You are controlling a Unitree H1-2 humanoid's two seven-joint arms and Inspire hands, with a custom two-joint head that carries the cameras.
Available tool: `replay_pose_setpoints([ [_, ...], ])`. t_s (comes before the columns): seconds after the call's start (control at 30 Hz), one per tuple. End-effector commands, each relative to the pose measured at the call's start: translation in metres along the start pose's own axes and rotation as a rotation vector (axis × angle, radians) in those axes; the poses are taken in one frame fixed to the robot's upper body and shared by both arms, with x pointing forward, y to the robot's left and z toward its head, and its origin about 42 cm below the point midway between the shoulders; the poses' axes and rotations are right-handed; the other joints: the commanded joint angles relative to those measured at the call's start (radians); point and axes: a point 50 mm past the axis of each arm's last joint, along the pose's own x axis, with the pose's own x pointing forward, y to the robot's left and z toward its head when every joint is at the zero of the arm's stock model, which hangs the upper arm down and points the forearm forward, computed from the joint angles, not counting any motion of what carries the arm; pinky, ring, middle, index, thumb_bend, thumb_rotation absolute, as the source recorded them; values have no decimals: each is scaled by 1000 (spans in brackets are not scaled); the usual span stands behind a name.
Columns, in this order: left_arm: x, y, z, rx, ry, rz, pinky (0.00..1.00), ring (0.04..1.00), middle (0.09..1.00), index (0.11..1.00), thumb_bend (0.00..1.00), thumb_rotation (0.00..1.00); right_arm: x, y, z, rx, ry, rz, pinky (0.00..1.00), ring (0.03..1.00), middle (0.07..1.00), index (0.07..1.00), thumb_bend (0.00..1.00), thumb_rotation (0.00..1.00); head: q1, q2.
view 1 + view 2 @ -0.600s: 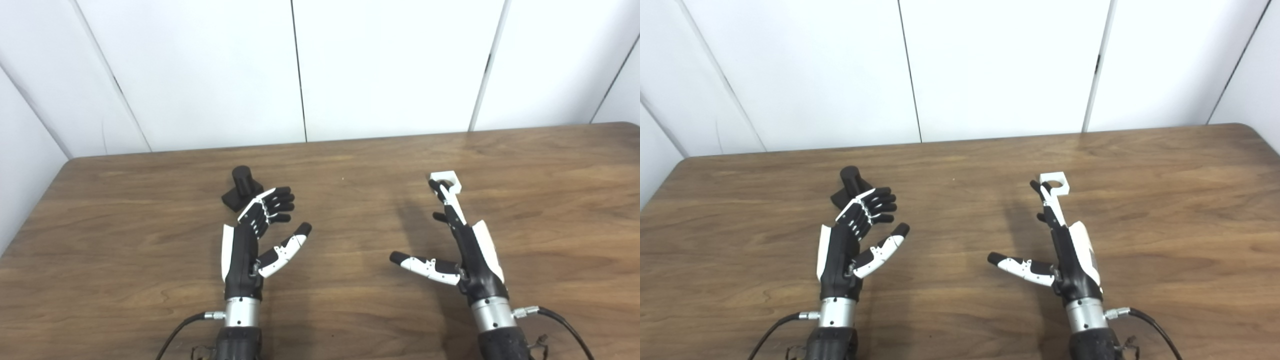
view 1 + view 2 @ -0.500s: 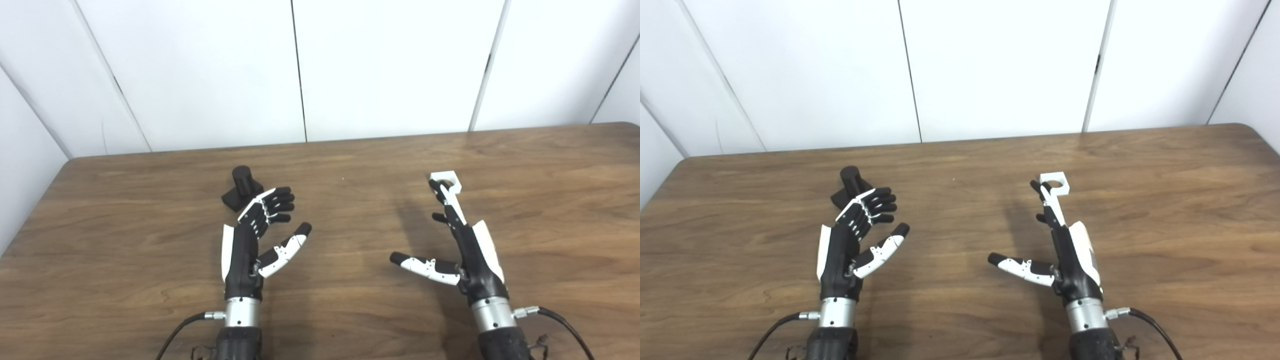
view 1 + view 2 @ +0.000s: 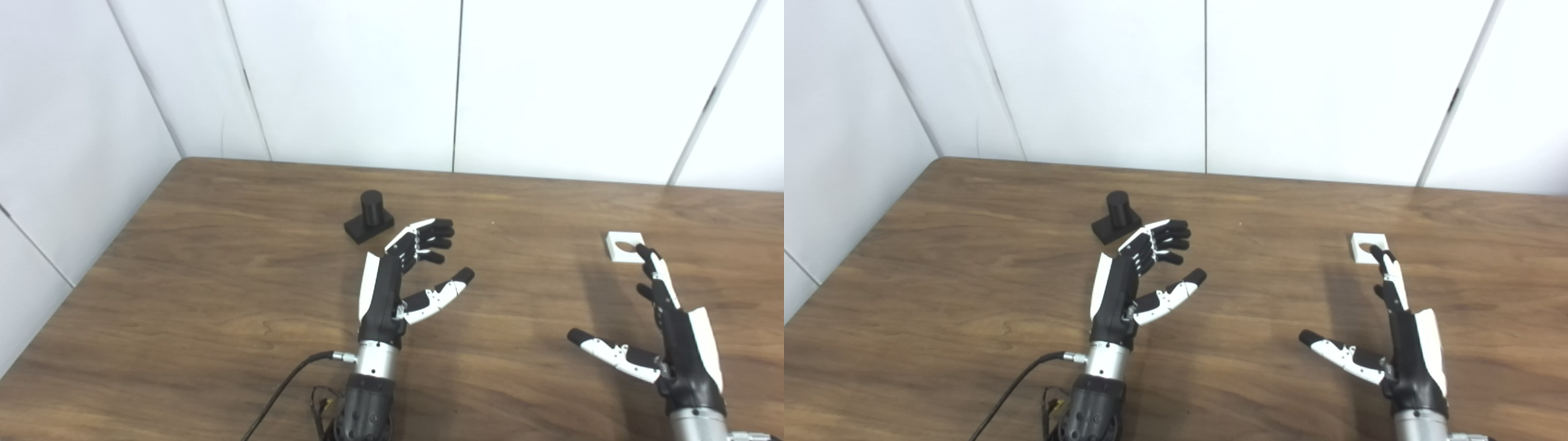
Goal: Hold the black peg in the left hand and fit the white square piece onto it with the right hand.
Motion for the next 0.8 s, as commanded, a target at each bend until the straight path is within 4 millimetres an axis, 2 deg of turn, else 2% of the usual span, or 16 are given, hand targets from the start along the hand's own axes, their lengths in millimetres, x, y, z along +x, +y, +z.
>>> replay_pose_setpoints([
  [0.0,-10,2,-10,1,23,3,606,676,707,693,580,107,6,-4,15,12,-58,-17,868,958,1000,961,787,81,4,2],
  [0.27,-7,10,-3,36,23,-10,597,683,718,713,613,160,6,-5,18,11,-55,-12,855,961,1000,952,792,62,2,1],
  [0.43,3,27,7,155,42,-18,564,685,733,723,675,232,8,-8,19,7,-56,-16,843,943,995,942,804,58,5,-1],
  [0.6,15,47,18,280,49,-11,556,680,728,717,700,225,10,-10,20,6,-54,-15,851,950,988,937,797,78,7,-2],
  [0.77,28,63,29,389,60,11,577,684,730,714,712,229,13,-10,23,7,-61,-12,830,932,982,931,796,35,9,-4],
])
